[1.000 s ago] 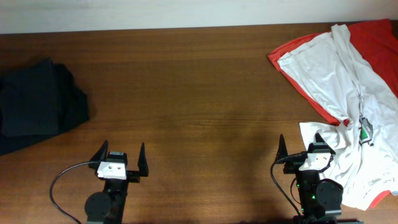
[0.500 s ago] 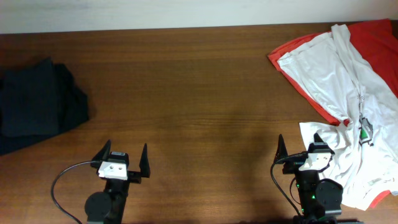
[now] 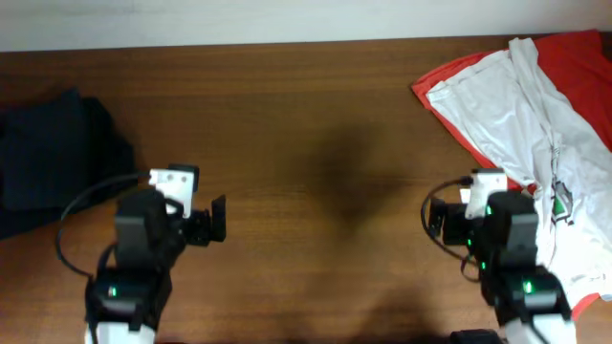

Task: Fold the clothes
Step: 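Reach the right gripper to the white T-shirt and grasp its edge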

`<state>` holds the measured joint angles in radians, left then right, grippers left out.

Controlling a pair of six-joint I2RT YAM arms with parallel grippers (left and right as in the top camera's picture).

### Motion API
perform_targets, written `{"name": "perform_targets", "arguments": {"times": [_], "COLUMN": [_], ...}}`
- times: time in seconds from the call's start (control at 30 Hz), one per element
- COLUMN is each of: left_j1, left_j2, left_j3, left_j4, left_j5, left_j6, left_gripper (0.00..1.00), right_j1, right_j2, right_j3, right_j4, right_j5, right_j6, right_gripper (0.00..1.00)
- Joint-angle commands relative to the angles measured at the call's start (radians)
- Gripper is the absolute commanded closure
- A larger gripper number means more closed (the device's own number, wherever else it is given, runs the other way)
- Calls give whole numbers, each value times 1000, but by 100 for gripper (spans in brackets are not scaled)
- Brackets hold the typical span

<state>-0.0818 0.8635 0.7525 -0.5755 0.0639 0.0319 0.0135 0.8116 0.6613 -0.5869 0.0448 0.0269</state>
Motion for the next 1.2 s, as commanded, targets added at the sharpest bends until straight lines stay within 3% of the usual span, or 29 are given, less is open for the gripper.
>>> {"name": "perform_targets", "arguments": {"times": [0.0, 0.03, 0.1, 0.17, 0.3, 0.4, 0.57, 0.67, 0.7, 0.77, 0.8, 0.83, 0.93, 1.03, 1.17], "left_j1": [6, 6, 6, 6, 6, 6, 6, 6, 6, 6, 6, 6, 6, 6, 6], "left_j2": [66, 75, 85, 84, 85, 85, 84, 84, 85, 84, 84, 84, 84, 84, 84], "left_j3": [58, 58, 58, 58, 58, 58, 58, 58, 58, 58, 58, 58, 58, 58, 58], "left_j4": [-27, -29, -39, -40, -40, -40, -40, -40, -39, -39, -39, -39, -39, -38, -31], "left_j5": [11, 11, 11, 11, 11, 11, 11, 11, 10, 10, 11, 10, 6, 6, -35], "left_j6": [-10, -10, -10, -10, -10, -10, -10, -10, -10, -10, -10, -10, -10, -10, -10], "left_gripper": [1, 1, 1, 1, 1, 1, 1, 1, 1, 1, 1, 1, 1, 1, 1], "right_j1": [-8, -10, -63, -133, -225, -224, -224, -224, -224, -225, -225, -225, -226, -262, -308], "right_j2": [134, 175, 301, 410, 635, 724, 805, 830, 827, 827, 822, 813, 750, 692, 669], "right_j3": [103, 104, 103, 101, 101, 101, 101, 101, 102, 104, 111, 126, 273, 537, 946], "right_j4": [-45, -37, -92, -136, -102, -35, 24, 31, 31, 30, 23, 8, -132, -328, -513], "right_j5": [-86, -71, 150, 173, 173, 173, 181, 185, 185, 185, 184, 185, 185, 151, -36], "right_j6": [11, 23, 280, 379, 379, 379, 378, 378, 378, 378, 378, 378, 378, 370, 129], "right_gripper": [1, 1, 1, 1, 0, 12, 19, 43, 66, 87, 96, 96, 96, 96, 96]}}
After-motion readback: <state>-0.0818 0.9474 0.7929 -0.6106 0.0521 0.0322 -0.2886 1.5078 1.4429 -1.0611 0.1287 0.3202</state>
